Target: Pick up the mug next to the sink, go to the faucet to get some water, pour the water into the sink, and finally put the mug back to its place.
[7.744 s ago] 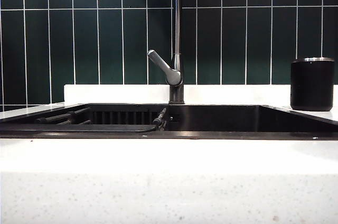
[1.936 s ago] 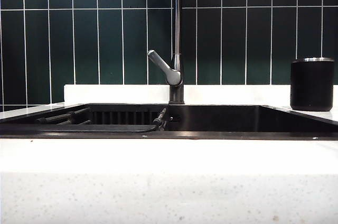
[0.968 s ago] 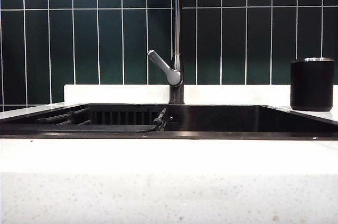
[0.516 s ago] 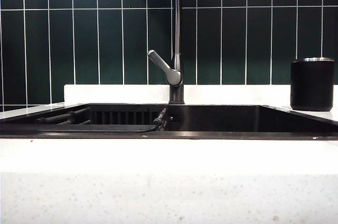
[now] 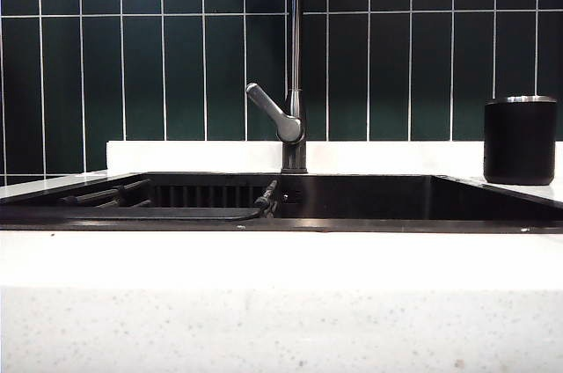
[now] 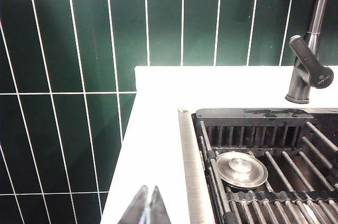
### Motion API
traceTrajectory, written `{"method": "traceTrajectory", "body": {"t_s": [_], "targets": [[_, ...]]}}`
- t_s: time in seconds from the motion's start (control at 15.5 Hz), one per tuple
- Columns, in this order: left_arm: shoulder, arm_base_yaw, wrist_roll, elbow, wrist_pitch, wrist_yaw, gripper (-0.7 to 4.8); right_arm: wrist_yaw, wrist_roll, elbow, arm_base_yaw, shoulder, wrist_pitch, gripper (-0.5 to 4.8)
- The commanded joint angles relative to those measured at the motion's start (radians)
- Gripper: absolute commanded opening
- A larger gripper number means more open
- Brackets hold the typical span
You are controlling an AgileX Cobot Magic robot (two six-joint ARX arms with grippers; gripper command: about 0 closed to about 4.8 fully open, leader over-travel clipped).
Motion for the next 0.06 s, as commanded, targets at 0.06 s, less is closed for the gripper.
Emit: {"method": "traceTrajectory", "body": {"t_s": [0.06], "targets": [[0.001, 0.000, -0.002, 0.004, 0.011, 0.001, -0.06, -0.001, 0.000, -0.006, 0.000, -0.003, 0.017, -0.05]]}}
